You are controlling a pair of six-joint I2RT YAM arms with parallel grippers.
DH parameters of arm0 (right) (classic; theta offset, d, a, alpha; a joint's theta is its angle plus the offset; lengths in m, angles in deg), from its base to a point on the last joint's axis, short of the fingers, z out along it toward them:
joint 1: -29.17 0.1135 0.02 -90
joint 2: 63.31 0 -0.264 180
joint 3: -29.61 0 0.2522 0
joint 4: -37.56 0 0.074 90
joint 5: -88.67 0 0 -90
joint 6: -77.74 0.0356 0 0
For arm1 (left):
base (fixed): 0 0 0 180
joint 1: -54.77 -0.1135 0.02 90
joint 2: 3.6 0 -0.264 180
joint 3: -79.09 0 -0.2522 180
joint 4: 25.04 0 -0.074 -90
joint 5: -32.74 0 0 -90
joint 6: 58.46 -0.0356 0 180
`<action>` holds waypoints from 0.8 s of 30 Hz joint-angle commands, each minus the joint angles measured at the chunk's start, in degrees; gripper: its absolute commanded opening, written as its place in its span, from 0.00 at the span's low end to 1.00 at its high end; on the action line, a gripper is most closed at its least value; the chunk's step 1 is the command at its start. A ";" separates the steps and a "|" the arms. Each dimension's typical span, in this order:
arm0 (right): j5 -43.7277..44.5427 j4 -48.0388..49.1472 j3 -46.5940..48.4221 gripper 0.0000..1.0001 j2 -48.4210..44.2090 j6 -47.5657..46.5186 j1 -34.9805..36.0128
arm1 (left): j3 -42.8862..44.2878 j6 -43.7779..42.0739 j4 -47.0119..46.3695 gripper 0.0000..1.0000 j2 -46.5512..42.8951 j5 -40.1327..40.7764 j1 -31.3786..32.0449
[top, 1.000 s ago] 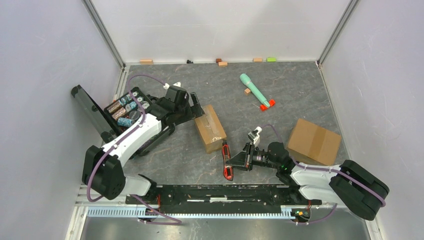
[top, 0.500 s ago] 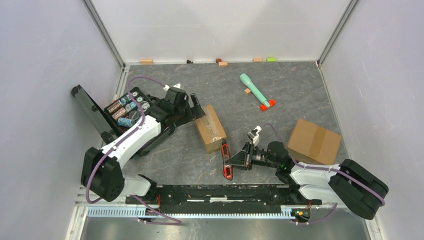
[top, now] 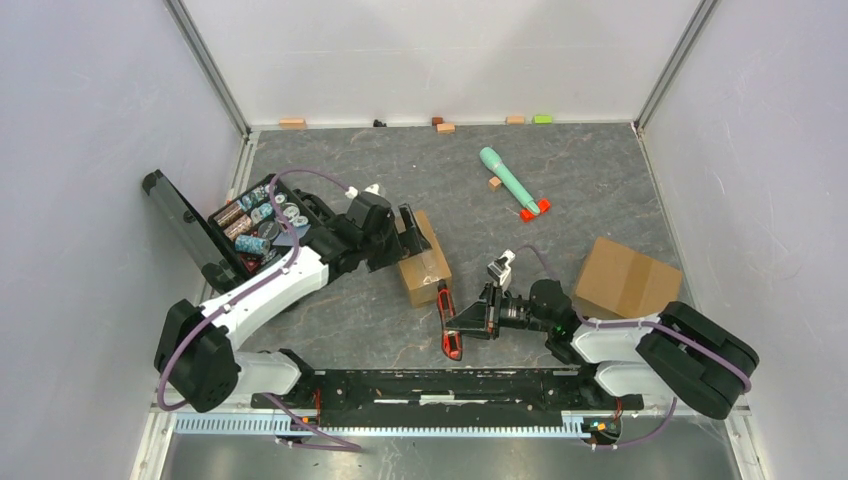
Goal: Unpack the express box
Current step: Cut the express box at the center of the board.
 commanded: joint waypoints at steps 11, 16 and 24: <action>-6.93 9.96 4.99 0.00 3.84 0.88 -0.12 | 4.24 8.70 8.89 1.00 0.21 5.71 11.04; -7.11 9.11 4.83 0.00 4.47 -0.01 -0.12 | 6.46 7.62 11.37 1.00 1.44 4.48 12.39; -7.16 7.91 4.11 0.00 4.63 -1.07 -0.12 | 7.52 7.04 14.02 1.00 2.47 1.60 14.26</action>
